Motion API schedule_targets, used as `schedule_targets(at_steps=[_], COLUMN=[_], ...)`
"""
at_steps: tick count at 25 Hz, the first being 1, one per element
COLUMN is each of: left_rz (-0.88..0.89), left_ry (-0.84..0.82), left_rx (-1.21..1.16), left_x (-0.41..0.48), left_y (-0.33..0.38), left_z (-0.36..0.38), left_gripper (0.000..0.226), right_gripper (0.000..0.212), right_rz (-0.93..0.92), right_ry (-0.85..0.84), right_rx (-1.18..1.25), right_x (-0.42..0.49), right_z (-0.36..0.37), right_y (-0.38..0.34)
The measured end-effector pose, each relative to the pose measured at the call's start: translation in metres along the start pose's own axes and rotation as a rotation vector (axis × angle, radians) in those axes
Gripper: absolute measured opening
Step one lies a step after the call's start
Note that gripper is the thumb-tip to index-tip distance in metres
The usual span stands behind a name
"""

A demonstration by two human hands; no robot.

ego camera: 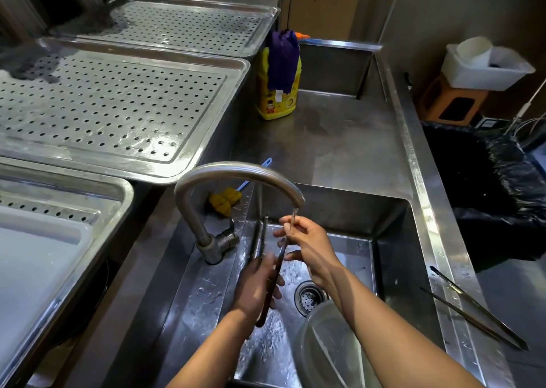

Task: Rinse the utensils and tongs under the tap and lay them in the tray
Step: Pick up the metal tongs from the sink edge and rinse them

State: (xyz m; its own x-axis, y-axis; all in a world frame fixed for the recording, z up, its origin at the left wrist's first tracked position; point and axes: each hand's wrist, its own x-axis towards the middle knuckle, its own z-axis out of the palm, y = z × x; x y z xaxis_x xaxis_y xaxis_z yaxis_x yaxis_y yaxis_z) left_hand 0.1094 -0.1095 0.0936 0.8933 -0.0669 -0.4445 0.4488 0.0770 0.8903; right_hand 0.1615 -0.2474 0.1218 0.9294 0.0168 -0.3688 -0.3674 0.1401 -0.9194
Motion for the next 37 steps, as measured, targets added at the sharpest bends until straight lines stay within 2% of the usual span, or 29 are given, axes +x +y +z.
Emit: schedule_targets(at_steps=[3,7,10,11,14,15,17,18,20,21,24,25,27,28,32,36,37], left_rz=[-0.112,-0.128,-0.144,-0.156,-0.191,-0.196,-0.196,-0.183,-0.155,-0.151,-0.131,-0.110,-0.062,-0.044,0.033,0.057,0.038], left_ry=[-0.012,-0.021,-0.017,-0.020,-0.030,-0.025,-0.011,-0.015,-0.045,-0.056,-0.058,-0.048,-0.049,-0.052,-0.060,-0.145,-0.157], left_rx=[-0.072,-0.062,-0.083,-0.087,-0.082,-0.080,-0.072,-0.074,-0.070,-0.057,-0.109,-0.151,-0.232,-0.232,-0.098,-0.188,-0.225], left_x=[0.001,-0.002,-0.003,-0.003,-0.002,-0.001,0.000,0.001,0.004,0.006,0.010,0.012,0.013,0.013,0.014,0.019,0.020], left_y=[0.000,-0.001,0.001,0.002,0.007,0.008,0.009,0.009,0.010,0.009,0.009,0.009,0.012,0.013,0.017,0.025,0.027], left_z=[-0.007,-0.005,-0.003,-0.002,0.002,0.003,0.007,0.008,0.011,0.012,0.019,0.021,0.025,0.027,0.037,0.040,0.039], left_gripper=[0.055,0.063,0.063,0.062,0.059,0.060,0.066,0.068,0.063,0.060,0.052,0.049,0.043,0.044,0.066,0.076,0.080], right_gripper=[0.024,0.034,0.012,0.012,0.034,0.032,0.012,0.012,0.030,0.033,0.007,0.007,0.020,0.022,0.008,0.014,0.017], right_rz=[0.046,0.062,0.046,0.041,0.055,0.045,0.014,0.003,0.001,-0.007,-0.061,-0.065,-0.072,-0.084,-0.153,-0.193,-0.215], right_ry=[-0.172,-0.151,-0.264,-0.273,-0.191,-0.205,-0.279,-0.297,-0.258,-0.225,-0.212,-0.195,-0.130,-0.101,-0.065,-0.089,-0.032], right_rx=[0.234,0.239,0.287,0.251,0.175,0.183,0.164,0.137,0.084,0.093,0.110,0.089,0.083,0.094,0.016,-0.083,-0.102], right_x=[-0.008,-0.010,-0.014,-0.014,-0.013,-0.012,-0.015,-0.017,-0.019,-0.019,-0.019,-0.022,-0.025,-0.027,-0.027,-0.035,-0.038], right_z=[-0.001,0.003,0.001,0.001,0.004,0.005,0.006,0.007,0.008,0.008,0.005,0.004,0.001,-0.001,-0.005,-0.009,-0.014], right_y=[-0.006,-0.009,-0.010,-0.009,-0.011,-0.011,-0.010,-0.009,-0.009,-0.010,-0.009,-0.008,-0.005,-0.005,-0.010,-0.015,-0.014])
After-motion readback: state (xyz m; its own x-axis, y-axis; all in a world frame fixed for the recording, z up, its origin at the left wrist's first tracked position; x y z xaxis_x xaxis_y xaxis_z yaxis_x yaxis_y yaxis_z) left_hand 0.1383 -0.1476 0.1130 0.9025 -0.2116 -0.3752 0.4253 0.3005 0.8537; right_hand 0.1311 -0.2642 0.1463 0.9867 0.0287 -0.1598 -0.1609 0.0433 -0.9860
